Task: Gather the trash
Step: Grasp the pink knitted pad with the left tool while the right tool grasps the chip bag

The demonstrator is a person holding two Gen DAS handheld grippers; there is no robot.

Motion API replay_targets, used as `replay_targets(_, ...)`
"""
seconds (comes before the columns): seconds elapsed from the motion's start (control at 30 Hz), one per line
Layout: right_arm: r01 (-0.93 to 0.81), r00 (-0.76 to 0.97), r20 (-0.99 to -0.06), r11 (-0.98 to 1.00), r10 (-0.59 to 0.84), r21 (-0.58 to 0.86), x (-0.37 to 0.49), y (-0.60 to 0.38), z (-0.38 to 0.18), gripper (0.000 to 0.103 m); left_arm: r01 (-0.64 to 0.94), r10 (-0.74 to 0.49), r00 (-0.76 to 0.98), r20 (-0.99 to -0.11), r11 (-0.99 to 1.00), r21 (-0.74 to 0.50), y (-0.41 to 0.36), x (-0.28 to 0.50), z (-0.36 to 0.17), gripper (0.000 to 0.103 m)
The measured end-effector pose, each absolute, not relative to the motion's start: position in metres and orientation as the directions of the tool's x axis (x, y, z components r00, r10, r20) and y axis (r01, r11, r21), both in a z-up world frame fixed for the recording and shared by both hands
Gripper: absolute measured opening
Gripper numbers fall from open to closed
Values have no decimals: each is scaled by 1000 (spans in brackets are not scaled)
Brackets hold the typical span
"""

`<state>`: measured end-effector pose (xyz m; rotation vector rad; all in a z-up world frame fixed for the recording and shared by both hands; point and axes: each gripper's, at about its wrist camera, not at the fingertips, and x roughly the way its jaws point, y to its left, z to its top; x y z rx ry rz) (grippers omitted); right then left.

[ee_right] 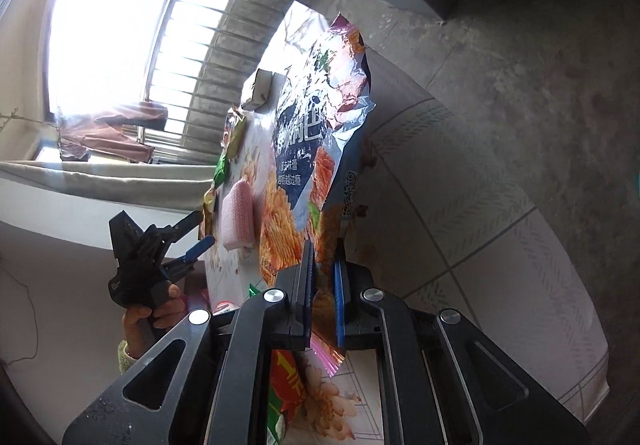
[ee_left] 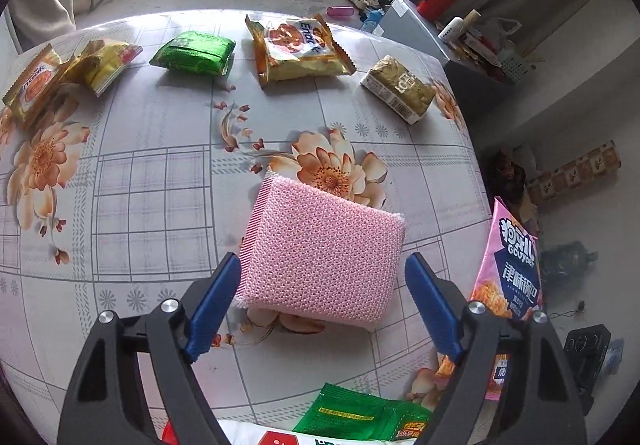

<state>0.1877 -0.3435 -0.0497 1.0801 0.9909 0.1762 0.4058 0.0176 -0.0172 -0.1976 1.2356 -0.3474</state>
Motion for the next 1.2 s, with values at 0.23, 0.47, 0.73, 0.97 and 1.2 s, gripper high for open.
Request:
replay_targets(0.23,329,570,-583,489,580,808,186,-345,-52,7,202,-445,439,-781,895,-397,13,424,-5,82)
replay_targets(0.47,333,562,-576,476,593,814,187,-343,-54,8,259,-420,317,-850,901,-349,-25,455,-35,83)
replay_targets(0.73,333,559,-575,473,598,816,188,-347,-54,9,133,-550,146,-823,835,-534,16,444,-50,83)
replay_targets(0.97,326,550,-570,471,611,820,192,-341,-58,11,394,-475,77,-877,822,-411,-4,396,-36,85)
replay_targets(1.2,338,551,-574,468,605,817,191,-343,-59,11,535,-386,90,-918,796,-282,-36,374,-39,91)
